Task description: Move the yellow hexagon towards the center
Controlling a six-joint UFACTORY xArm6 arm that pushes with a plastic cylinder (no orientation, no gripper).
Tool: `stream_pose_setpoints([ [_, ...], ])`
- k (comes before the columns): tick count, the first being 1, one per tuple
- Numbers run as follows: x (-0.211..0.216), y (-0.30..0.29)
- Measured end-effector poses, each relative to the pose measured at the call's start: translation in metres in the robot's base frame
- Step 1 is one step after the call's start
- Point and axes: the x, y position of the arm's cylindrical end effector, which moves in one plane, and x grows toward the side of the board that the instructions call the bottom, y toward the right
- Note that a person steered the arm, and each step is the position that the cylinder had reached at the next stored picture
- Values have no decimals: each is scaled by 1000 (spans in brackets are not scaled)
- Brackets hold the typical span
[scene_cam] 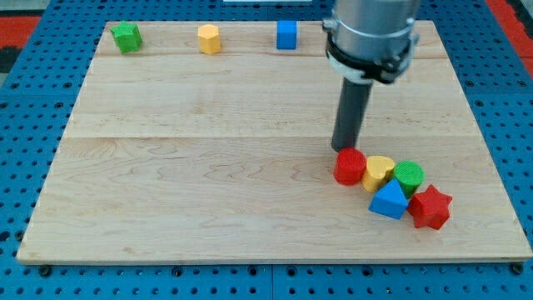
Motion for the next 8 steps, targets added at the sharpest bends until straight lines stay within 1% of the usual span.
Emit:
stream_pose_setpoints([
  [1, -9, -16],
  [2, -40, -78],
  [3, -77, -179],
  [4, -124, -287],
  [5, -185, -331],
  [6, -225, -298],
  [8, -270, -221],
])
